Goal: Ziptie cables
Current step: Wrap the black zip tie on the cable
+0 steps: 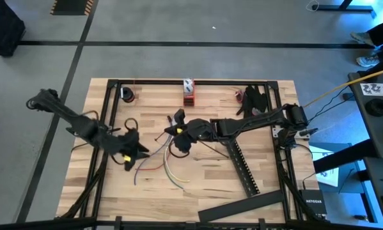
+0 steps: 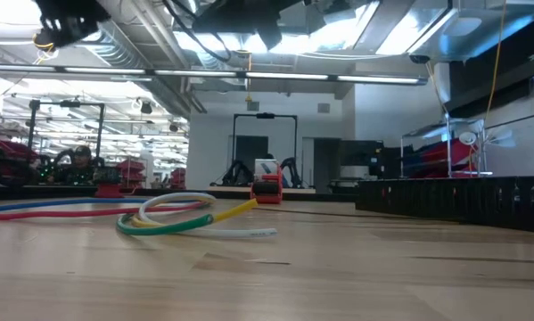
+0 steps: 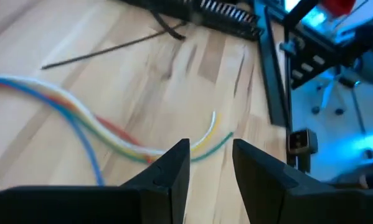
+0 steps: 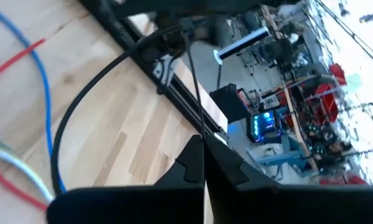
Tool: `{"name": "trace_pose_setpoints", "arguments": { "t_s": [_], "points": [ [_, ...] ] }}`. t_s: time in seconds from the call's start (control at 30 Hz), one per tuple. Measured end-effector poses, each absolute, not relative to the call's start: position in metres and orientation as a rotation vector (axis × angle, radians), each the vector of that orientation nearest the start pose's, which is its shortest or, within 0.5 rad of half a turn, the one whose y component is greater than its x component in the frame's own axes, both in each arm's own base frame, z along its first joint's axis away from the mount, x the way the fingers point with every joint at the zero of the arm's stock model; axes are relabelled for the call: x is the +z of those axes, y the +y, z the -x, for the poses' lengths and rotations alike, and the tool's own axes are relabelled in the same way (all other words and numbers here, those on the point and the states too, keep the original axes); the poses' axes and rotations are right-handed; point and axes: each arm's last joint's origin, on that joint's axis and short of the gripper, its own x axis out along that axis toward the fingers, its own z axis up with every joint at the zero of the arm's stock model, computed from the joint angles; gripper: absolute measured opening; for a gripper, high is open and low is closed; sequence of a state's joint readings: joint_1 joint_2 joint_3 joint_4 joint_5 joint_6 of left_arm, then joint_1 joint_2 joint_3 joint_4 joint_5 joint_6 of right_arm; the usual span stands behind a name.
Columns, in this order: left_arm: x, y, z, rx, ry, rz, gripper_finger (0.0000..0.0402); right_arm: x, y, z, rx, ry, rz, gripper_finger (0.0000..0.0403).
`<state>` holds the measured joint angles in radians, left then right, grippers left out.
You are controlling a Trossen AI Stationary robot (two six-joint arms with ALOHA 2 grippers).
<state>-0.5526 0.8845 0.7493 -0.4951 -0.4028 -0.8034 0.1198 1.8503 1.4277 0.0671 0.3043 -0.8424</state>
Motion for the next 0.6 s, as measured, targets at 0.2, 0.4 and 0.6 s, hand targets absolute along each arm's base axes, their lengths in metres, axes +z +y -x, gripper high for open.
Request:
{"name": "trace_pose_setpoints", "arguments": {
  "t_s": [0.2,0.4,0.6],
  "points": [
    [0.250,-0.090,-0.173,0.163,0.280,0.455,0.0115,0.280,0.036,-0.429,-0.059,0.396,0.843,0.0000],
    [0.243,-0.086,-0.172,0.253,0.236,0.361,0.0115,0.280,0.036,-0.429,-0.059,0.397,0.841,0.0000],
    [0.250,-0.082,-0.177,0.262,0.177,0.322,0.0115,0.280,0.036,-0.430,-0.067,0.389,0.817,0.0000]
  ]
}}
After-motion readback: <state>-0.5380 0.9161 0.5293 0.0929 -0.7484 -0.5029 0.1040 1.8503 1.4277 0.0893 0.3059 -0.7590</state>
